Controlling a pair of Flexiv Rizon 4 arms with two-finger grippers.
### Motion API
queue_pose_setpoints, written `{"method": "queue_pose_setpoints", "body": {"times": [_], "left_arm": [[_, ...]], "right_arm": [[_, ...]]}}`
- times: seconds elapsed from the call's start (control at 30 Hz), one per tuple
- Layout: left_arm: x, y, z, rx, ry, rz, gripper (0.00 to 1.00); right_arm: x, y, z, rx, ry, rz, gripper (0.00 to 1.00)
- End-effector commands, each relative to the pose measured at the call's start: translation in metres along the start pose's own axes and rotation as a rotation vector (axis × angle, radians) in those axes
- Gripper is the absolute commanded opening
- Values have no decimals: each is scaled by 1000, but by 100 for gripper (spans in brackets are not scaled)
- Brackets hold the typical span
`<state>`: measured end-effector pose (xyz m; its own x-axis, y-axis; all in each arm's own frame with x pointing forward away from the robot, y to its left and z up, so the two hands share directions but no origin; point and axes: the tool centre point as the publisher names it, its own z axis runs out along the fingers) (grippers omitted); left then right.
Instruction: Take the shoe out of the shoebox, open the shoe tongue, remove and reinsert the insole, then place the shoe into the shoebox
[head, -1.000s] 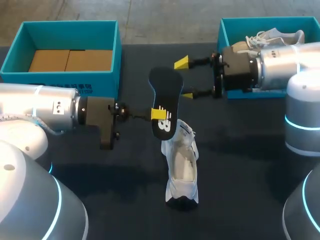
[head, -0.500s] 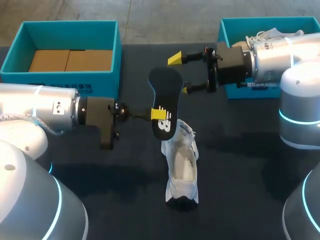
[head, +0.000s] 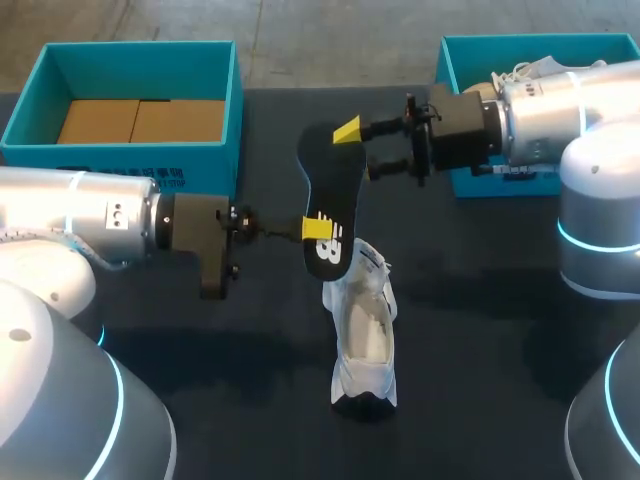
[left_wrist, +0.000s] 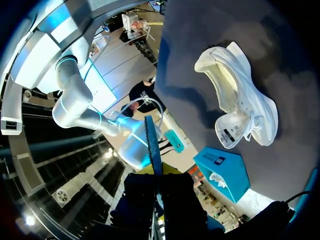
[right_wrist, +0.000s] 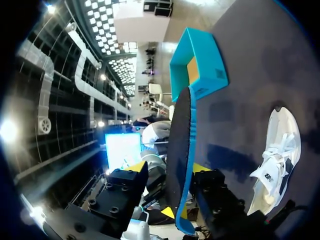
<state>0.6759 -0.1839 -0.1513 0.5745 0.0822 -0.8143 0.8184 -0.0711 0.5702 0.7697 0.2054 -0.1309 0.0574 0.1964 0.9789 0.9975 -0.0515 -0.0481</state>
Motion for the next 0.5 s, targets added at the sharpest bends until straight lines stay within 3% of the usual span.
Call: {"method": "queue_pose_setpoints", "body": {"times": [0.03, 0.27, 0.5], "left_arm": [[1, -1, 2, -3, 0, 3, 0], [1, -1, 2, -3, 0, 3, 0], [1, -1, 2, -3, 0, 3, 0]], "right_arm": [[2, -1, 2, -2, -2, -2, 45], [2, 0, 1, -9, 4, -6, 42], [1, 4, 0, -15, 14, -9, 26]]}}
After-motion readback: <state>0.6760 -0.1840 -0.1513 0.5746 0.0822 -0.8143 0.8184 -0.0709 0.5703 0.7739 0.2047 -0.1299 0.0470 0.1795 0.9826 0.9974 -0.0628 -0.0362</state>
